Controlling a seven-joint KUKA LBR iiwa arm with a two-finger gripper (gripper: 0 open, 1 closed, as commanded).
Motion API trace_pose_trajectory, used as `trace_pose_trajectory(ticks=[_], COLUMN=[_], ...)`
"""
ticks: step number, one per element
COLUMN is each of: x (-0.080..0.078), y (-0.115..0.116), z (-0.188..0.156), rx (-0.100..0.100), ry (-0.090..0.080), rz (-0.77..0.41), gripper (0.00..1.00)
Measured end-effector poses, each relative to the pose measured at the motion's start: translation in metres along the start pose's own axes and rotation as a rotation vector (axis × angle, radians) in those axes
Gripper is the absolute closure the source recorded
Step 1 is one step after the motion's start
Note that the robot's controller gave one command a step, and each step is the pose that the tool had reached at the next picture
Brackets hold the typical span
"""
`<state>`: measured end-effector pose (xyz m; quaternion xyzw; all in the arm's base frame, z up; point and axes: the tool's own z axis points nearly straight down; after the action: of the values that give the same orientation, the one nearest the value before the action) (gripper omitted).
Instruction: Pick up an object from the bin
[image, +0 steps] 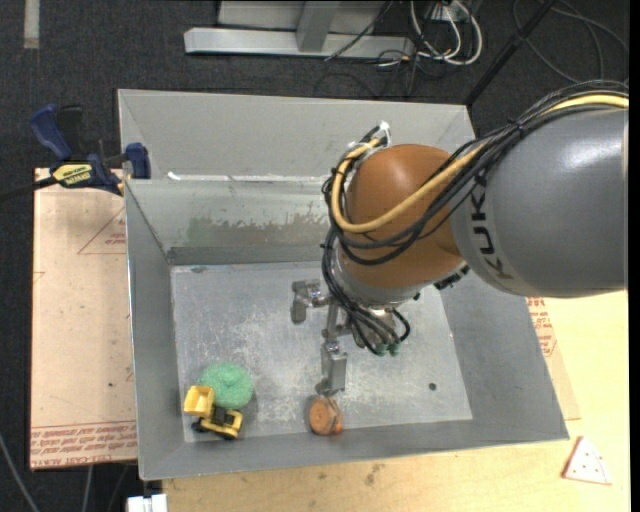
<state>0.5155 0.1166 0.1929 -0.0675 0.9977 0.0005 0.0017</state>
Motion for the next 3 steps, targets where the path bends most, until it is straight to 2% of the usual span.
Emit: trace_pose_trajectory(ticks=[1, 2, 3], x=[0.006, 0.018, 0.005], y=[0.055, 0.086, 0.12], z=[0.032, 0.073, 0.121], rx=[-0.001, -0.001, 0.0], ry=[0.003, 0.006, -0.01], rz=[-0.243, -0.325, -0.551], gripper=[0.0, 0.0, 0.0])
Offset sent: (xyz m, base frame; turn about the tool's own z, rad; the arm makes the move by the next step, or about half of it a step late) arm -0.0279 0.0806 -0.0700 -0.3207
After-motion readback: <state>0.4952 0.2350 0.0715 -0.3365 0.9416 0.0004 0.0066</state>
